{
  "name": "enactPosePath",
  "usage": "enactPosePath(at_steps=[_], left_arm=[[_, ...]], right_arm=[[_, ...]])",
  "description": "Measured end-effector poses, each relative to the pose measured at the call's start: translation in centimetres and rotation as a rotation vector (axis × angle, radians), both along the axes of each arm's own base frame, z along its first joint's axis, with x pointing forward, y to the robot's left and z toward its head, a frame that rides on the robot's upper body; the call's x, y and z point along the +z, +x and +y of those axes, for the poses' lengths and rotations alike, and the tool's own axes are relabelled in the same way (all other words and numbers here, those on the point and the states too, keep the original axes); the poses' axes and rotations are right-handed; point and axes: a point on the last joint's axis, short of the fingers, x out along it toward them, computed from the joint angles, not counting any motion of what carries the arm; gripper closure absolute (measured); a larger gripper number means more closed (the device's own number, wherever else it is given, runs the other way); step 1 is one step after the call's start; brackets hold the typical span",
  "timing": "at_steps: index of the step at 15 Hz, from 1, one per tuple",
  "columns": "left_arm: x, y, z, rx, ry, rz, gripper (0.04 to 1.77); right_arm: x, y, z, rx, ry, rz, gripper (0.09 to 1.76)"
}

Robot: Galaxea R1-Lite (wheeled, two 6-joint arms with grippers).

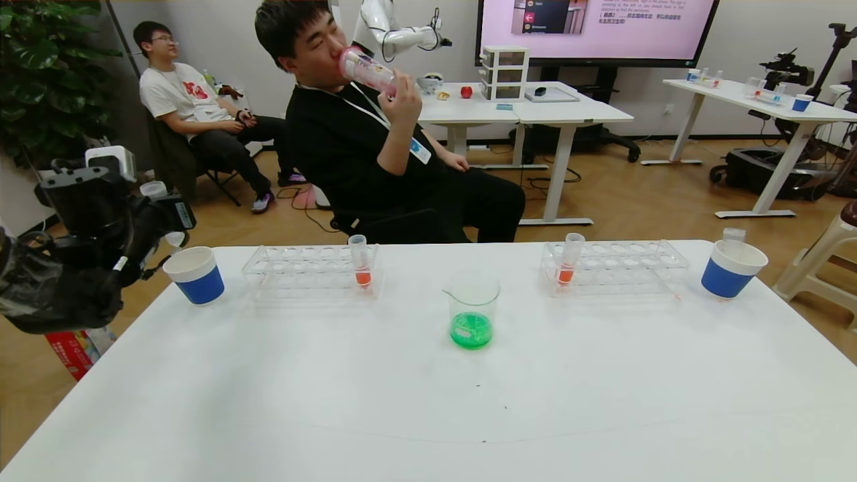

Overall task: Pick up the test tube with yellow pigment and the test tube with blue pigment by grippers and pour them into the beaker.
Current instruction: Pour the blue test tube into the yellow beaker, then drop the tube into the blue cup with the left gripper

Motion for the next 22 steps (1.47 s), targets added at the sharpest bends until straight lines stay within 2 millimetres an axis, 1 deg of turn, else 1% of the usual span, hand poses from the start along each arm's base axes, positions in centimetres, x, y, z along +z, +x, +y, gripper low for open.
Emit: enactPosePath(at_steps=[3, 7, 10, 12, 14, 17, 18, 19, 20, 21, 22], left_arm=[[-1.0, 0.8, 0.2, 0.003, 0.012, -0.05, 1.32], [-4.1, 1.5, 0.5, 0.015, 0.0, 0.001, 1.32], [-5.9, 1.7, 0.5, 0.014, -0.006, -0.021, 1.32], [-7.3, 1.7, 0.5, 0.014, -0.015, 0.008, 1.32], [-7.9, 1.7, 0.6, 0.015, -0.018, 0.023, 1.32], [-8.1, 1.7, 0.6, 0.014, -0.019, 0.028, 1.32], [-8.1, 1.7, 0.6, 0.014, -0.019, 0.027, 1.24], [-8.1, 1.7, 0.6, 0.012, -0.019, 0.027, 1.02], [-8.0, 1.7, 0.6, 0.012, -0.019, 0.025, 0.63], [-8.0, 1.7, 0.6, 0.013, -0.019, 0.024, 0.3], [-7.9, 1.7, 0.6, 0.013, -0.018, 0.022, 0.1]], right_arm=[[0.0, 0.0, 0.0, -0.001, 0.0, 0.0, 0.11], [0.0, 0.0, 0.0, -0.001, 0.0, 0.0, 0.11], [0.0, 0.0, 0.0, -0.001, 0.0, 0.0, 0.11], [0.0, 0.0, 0.0, -0.001, 0.0, 0.0, 0.11], [0.0, 0.0, 0.0, -0.001, 0.0, 0.0, 0.11], [0.0, 0.0, 0.0, 0.0, 0.0, 0.0, 0.11], [0.0, 0.0, 0.0, 0.0, 0.0, 0.0, 0.11], [0.0, 0.0, 0.0, 0.0, 0.0, 0.0, 0.11], [0.0, 0.0, 0.0, 0.0, 0.0, 0.0, 0.11], [0.0, 0.0, 0.0, 0.0, 0.0, 0.0, 0.11], [0.0, 0.0, 0.0, 0.0, 0.0, 0.0, 0.11]])
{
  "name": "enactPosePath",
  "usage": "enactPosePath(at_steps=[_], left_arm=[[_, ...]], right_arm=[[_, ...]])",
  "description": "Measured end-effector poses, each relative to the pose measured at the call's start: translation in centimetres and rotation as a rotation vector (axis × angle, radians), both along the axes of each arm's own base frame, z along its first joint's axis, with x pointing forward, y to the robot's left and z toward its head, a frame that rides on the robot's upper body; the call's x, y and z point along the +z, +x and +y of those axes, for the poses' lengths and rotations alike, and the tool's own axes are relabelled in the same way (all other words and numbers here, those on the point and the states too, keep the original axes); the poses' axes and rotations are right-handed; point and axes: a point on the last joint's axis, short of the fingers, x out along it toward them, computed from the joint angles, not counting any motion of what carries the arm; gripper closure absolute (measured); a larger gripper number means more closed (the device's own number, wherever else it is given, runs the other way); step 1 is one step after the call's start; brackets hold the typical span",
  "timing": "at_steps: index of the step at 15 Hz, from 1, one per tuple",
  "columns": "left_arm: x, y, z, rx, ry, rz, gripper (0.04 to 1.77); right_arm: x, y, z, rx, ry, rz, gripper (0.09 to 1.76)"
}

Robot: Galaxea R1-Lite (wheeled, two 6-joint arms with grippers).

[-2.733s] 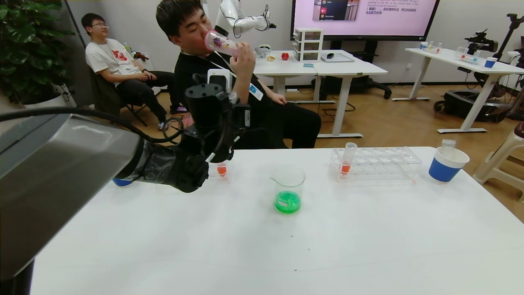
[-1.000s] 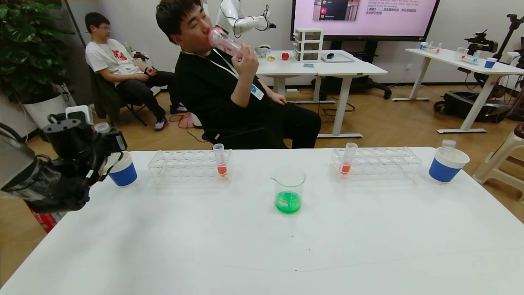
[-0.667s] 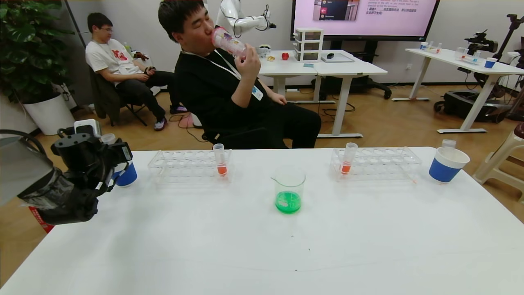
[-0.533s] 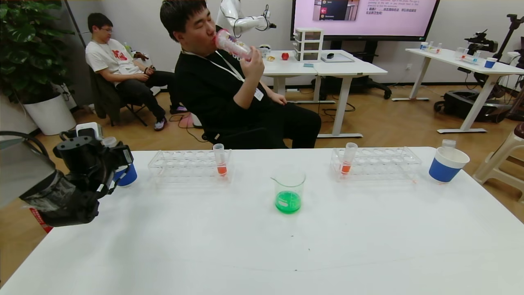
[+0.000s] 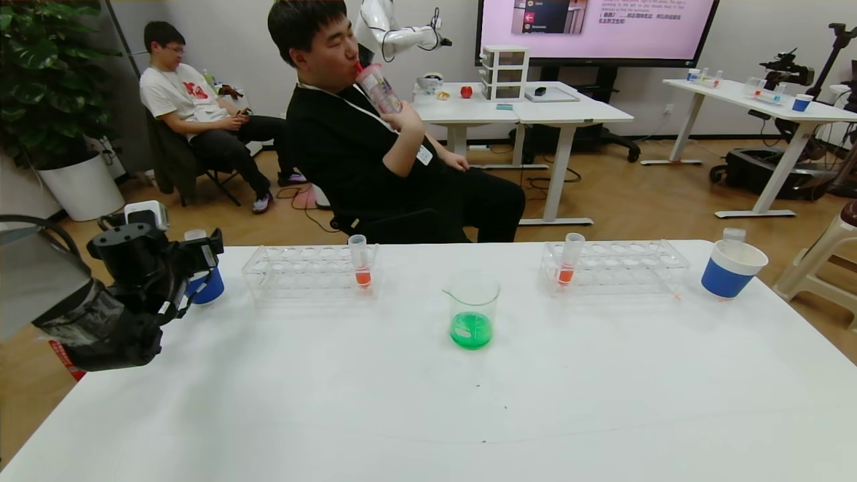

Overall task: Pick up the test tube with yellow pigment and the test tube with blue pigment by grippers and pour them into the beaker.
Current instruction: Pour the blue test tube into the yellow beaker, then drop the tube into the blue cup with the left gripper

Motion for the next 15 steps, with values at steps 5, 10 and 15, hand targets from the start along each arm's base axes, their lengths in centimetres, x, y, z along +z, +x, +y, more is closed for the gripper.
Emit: enactPosePath(at_steps=[5, 10, 15], left_arm=[[2.9, 0.5, -1.8, -0.05, 0.013, -0.05, 0.06], [7.3, 1.9, -9.8, -0.212, 0.009, -0.094, 0.06], [11.5, 0.1, -15.0, -0.321, 0.011, -0.169, 0.06]], right_arm=[[0.0, 0.0, 0.0, 0.0, 0.0, 0.0, 0.11], [0.0, 0.0, 0.0, 0.0, 0.0, 0.0, 0.11], [0.0, 0.0, 0.0, 0.0, 0.0, 0.0, 0.11]])
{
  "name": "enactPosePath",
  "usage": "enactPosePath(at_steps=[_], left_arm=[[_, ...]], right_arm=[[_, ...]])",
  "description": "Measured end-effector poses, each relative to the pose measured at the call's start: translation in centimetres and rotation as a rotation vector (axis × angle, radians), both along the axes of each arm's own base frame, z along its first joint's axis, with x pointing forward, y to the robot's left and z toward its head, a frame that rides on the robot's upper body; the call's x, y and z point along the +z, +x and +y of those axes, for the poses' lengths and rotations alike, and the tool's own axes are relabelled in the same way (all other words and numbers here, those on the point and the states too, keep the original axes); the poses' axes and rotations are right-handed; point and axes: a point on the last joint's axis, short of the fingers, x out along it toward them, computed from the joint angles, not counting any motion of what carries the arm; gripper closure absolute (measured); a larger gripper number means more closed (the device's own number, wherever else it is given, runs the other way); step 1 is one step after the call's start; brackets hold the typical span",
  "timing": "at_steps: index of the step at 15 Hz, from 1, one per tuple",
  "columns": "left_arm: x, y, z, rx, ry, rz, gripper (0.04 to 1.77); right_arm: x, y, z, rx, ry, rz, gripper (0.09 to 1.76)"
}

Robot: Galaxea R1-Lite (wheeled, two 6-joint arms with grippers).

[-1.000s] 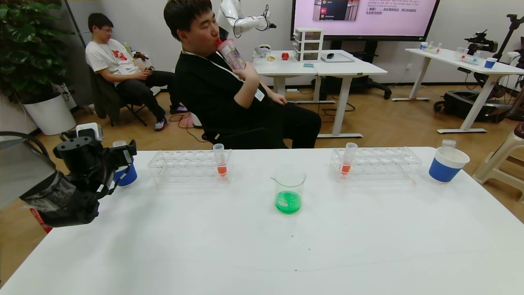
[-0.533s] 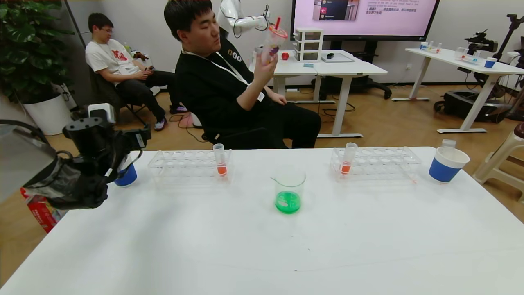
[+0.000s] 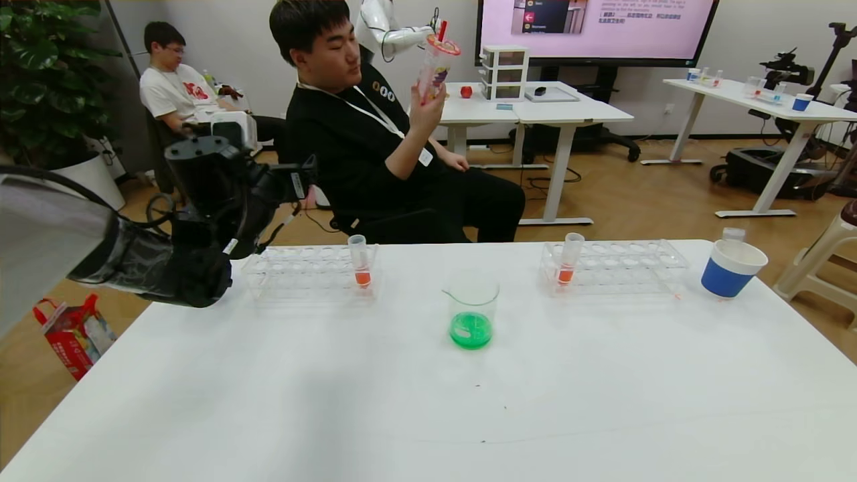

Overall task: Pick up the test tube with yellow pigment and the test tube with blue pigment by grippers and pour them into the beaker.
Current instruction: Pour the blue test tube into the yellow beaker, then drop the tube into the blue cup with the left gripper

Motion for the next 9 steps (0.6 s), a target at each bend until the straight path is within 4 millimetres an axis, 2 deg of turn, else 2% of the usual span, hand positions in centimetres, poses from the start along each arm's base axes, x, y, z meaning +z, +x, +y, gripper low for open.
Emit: enactPosePath(at_steps=[4, 7, 9], left_arm=[[4.2, -4.2, 0.2, -0.023, 0.037, -0.038, 0.06], [8.0, -9.8, 1.2, -0.059, 0.063, -0.094, 0.06], [9.5, -14.7, 2.3, -0.074, 0.1, -0.117, 0.06]], right_arm=[[0.0, 0.0, 0.0, 0.0, 0.0, 0.0, 0.11], [0.0, 0.0, 0.0, 0.0, 0.0, 0.0, 0.11], [0.0, 0.0, 0.0, 0.0, 0.0, 0.0, 0.11]])
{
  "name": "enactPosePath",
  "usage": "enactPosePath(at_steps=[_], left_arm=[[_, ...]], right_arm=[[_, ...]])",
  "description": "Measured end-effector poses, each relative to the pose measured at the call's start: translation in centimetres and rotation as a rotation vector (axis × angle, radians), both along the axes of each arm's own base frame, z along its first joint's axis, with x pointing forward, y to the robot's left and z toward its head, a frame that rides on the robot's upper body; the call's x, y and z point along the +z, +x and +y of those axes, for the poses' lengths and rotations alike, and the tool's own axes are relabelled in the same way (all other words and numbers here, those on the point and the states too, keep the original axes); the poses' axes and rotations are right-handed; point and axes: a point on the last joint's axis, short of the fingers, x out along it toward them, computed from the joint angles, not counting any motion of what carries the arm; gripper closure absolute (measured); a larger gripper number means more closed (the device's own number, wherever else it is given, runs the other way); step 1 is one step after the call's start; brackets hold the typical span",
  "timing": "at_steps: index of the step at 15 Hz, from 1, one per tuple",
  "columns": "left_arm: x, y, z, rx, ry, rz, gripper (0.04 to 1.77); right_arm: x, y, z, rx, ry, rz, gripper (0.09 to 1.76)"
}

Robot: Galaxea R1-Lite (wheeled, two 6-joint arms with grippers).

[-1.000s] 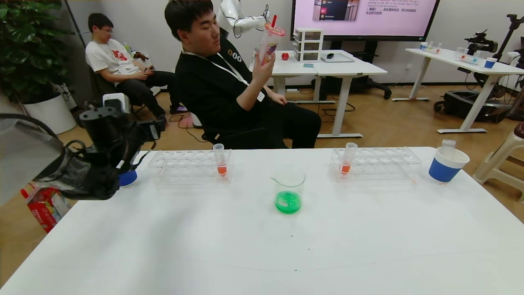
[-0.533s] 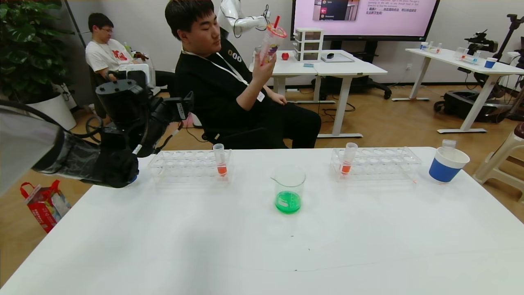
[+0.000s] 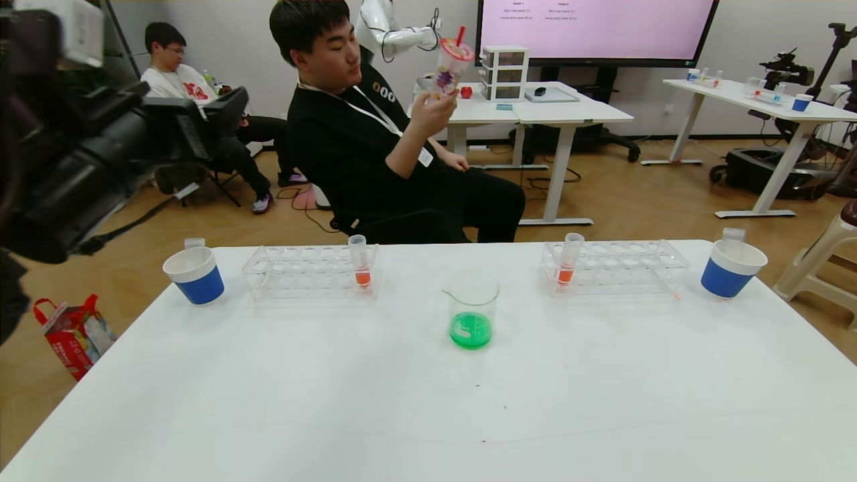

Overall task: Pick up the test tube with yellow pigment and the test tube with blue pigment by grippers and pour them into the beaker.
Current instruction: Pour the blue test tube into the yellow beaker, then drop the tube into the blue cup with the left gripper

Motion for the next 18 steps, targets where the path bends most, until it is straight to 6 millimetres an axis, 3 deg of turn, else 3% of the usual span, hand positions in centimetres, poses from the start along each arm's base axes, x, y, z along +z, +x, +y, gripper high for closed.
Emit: enactPosePath(at_steps=[5, 10, 13, 18], left_arm=[[0.6, -13.3, 2.9, 0.047, 0.058, -0.017, 0.06], [-3.3, -25.2, 4.2, 0.056, 0.067, 0.01, 0.06], [-5.5, -28.5, 4.8, 0.15, 0.007, -0.065, 0.06], [-7.6, -28.9, 4.9, 0.197, 0.052, -0.087, 0.06]], right_arm=[[0.0, 0.0, 0.0, 0.0, 0.0, 0.0, 0.11], [0.0, 0.0, 0.0, 0.0, 0.0, 0.0, 0.11], [0.0, 0.0, 0.0, 0.0, 0.0, 0.0, 0.11], [0.0, 0.0, 0.0, 0.0, 0.0, 0.0, 0.11]])
